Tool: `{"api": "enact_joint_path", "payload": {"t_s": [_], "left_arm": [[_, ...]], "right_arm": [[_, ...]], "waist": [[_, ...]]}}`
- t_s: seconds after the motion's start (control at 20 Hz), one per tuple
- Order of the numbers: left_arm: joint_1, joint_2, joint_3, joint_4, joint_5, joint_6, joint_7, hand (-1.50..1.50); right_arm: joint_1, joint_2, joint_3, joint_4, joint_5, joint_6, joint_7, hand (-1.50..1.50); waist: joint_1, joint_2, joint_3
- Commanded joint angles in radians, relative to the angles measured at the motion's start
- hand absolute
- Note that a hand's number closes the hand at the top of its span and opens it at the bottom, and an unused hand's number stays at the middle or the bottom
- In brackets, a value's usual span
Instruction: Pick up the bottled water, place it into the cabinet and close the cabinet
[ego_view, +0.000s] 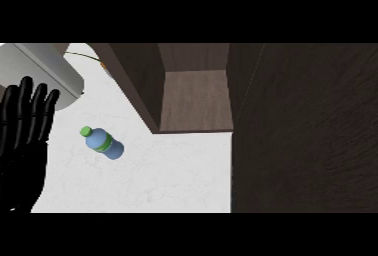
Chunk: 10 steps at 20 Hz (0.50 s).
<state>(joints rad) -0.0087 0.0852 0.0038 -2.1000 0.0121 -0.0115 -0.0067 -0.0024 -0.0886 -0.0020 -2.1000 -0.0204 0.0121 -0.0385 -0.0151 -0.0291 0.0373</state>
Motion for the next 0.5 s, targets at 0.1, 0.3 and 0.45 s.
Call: {"api": "enact_joint_path", "payload": {"t_s": [0.1, 0.3, 0.45], "left_arm": [[0.015, 0.061, 0.074, -0.038, 0.115, -0.085, 0.004, -1.5], [-0.022, 0.033, 0.193, 0.114, 0.296, -0.053, 0.113, -1.5], [-0.041, 0.077, 0.252, 0.078, 0.393, -0.053, 0.215, -1.5]], "right_arm": [[0.077, -0.014, -0.004, -0.113, -0.031, 0.024, 0.045, -1.5], [0.141, -0.001, 0.138, -0.081, -0.101, 0.134, 0.06, -1.5], [0.194, 0.002, 0.186, -0.212, -0.111, 0.123, 0.151, -1.5]], "waist": [[0.013, 0.027, -0.038], [0.02, 0.029, -0.038], [0.012, 0.024, -0.038]]}}
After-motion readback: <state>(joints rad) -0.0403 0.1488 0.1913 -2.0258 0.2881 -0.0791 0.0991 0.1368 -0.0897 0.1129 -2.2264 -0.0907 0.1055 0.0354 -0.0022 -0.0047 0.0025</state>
